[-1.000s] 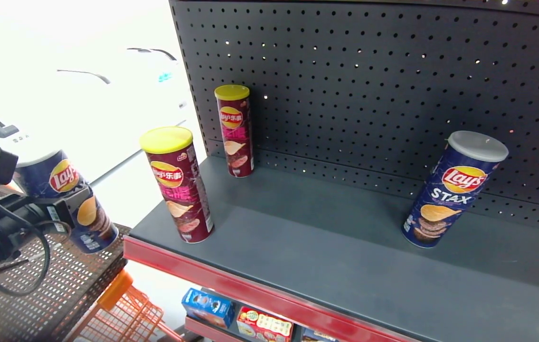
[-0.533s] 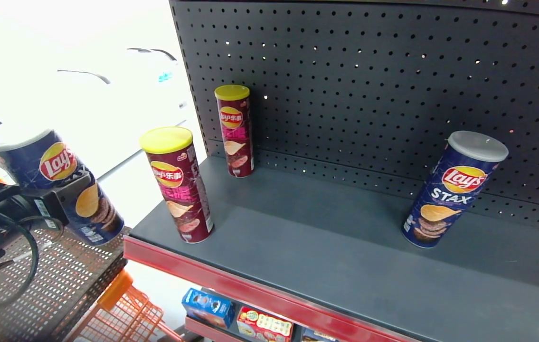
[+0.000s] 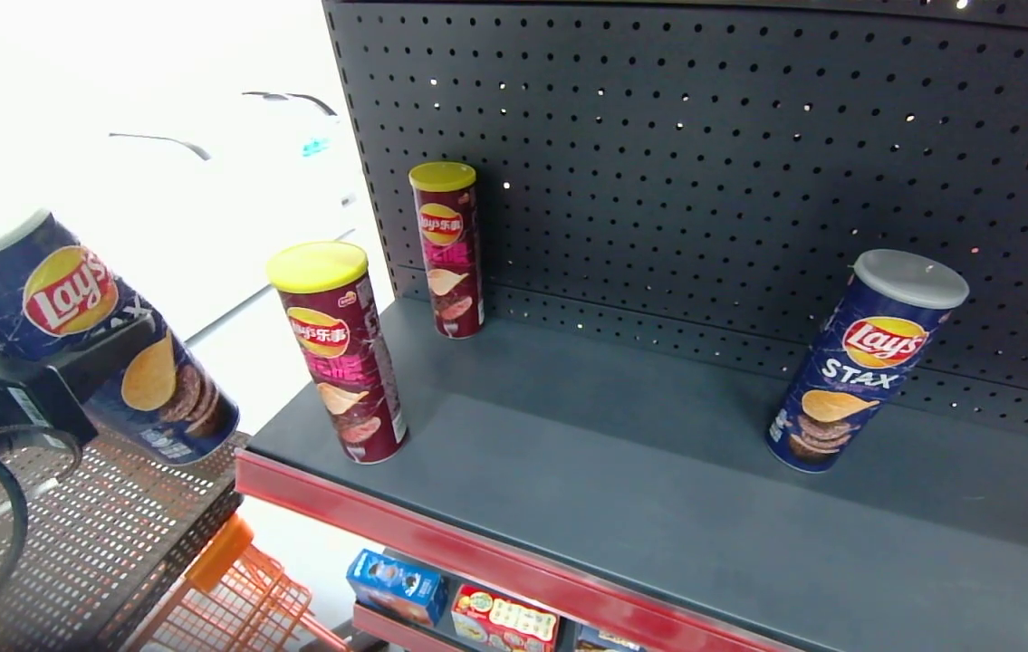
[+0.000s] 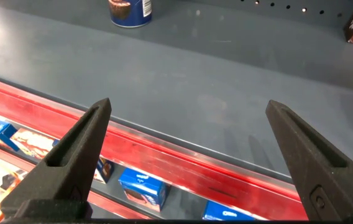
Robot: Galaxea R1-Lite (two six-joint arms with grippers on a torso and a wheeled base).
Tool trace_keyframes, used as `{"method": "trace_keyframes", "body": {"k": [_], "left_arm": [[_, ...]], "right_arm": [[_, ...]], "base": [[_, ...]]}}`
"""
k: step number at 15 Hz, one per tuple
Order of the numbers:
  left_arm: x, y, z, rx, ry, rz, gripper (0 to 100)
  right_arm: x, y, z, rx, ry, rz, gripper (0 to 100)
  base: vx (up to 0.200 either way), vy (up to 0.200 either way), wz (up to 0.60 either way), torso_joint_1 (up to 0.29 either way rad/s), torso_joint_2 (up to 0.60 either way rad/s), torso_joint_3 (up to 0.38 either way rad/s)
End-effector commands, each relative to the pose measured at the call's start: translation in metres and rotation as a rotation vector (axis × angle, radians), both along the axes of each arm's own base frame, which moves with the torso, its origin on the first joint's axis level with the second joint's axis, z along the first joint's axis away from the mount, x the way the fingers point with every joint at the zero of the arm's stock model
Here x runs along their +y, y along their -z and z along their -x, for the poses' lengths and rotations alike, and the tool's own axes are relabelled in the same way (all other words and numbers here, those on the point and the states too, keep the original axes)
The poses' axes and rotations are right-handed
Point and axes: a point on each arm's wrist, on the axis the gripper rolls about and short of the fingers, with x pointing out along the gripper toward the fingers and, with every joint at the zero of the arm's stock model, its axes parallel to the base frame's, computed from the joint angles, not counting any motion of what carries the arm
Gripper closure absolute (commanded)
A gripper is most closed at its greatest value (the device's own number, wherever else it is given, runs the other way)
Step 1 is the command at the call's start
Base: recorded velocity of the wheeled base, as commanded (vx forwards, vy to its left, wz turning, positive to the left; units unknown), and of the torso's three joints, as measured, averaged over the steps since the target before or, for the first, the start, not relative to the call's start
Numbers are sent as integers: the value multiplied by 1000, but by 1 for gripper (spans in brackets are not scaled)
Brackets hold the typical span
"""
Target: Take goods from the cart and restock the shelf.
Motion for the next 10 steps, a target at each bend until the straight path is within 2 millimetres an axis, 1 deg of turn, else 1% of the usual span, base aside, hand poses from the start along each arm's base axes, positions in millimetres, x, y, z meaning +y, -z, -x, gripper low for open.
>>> {"method": "trace_keyframes", "body": {"k": [1,2,4,8,10], "left_arm": [[-8,-9,19,-10,45,1,100],[-9,-8,27,27,58,5,100],[-13,-8,34,52,85,5,100],[-22,-13,35,33,159,0,100],[-34,-13,40,30,249,-1,100]], "right_arm": [[0,0,0,2,-1,1,0],[0,0,0,2,-1,1,0],[0,0,0,2,-1,1,0],[0,0,0,2,-1,1,0],[0,0,0,2,-1,1,0]], "base": [[0,0,0,0,0,0],[0,0,0,0,0,0],[0,0,0,0,0,0],[0,0,0,0,0,0],[0,0,0,0,0,0]]}}
